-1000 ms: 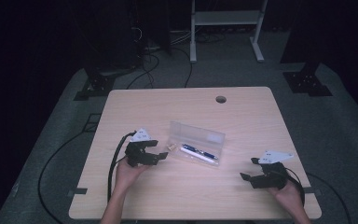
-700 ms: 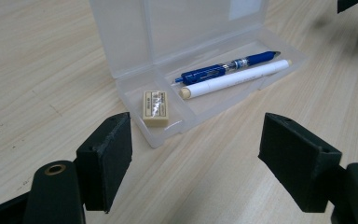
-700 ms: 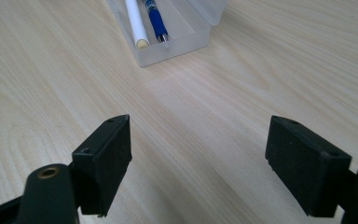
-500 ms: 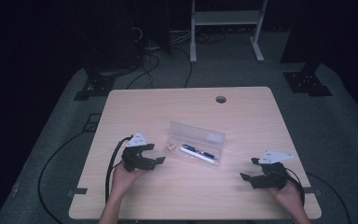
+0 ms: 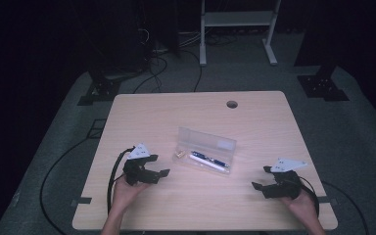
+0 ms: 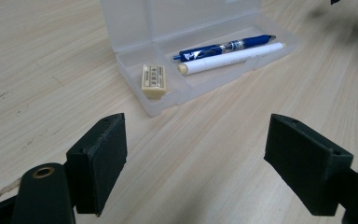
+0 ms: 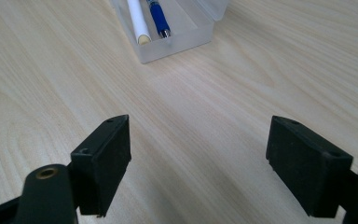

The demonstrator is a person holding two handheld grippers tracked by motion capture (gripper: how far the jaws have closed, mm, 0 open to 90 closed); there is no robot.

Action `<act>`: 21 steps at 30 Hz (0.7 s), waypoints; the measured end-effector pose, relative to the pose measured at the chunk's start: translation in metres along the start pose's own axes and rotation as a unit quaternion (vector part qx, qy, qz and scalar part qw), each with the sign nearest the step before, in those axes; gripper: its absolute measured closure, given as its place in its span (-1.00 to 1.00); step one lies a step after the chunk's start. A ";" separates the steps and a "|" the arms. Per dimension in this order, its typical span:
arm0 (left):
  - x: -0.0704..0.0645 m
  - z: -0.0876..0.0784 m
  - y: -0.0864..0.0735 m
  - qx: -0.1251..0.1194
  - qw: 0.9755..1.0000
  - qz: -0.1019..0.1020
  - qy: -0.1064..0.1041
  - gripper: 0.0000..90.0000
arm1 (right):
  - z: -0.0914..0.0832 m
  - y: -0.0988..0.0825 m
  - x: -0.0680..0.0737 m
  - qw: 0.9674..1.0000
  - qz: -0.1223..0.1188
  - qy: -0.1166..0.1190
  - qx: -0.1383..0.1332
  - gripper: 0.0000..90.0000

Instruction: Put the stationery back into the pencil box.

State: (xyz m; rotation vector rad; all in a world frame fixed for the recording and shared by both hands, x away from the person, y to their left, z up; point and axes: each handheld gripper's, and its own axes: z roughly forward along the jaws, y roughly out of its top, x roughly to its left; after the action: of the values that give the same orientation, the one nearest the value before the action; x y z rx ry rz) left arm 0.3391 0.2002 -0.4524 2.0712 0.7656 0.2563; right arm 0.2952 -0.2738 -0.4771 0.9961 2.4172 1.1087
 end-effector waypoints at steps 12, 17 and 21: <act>0.001 -0.012 -0.008 -0.001 1.000 -0.005 0.002 -0.58 | 0.001 0.000 0.000 1.000 0.000 -0.002 0.002 -0.54; -0.001 -0.017 -0.008 -0.006 1.000 -0.002 0.009 -0.58 | 0.002 0.000 0.000 1.000 -0.001 -0.002 0.006 -0.54; -0.002 -0.021 -0.010 -0.011 1.000 -0.002 0.015 -0.59 | 0.003 -0.001 0.000 1.000 0.000 -0.002 0.006 -0.55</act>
State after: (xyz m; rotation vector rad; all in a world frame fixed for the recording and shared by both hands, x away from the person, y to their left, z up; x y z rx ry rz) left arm 0.3244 0.2174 -0.4476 2.0485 0.7801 0.2933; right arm 0.2961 -0.2726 -0.4793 1.0014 2.4231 1.0922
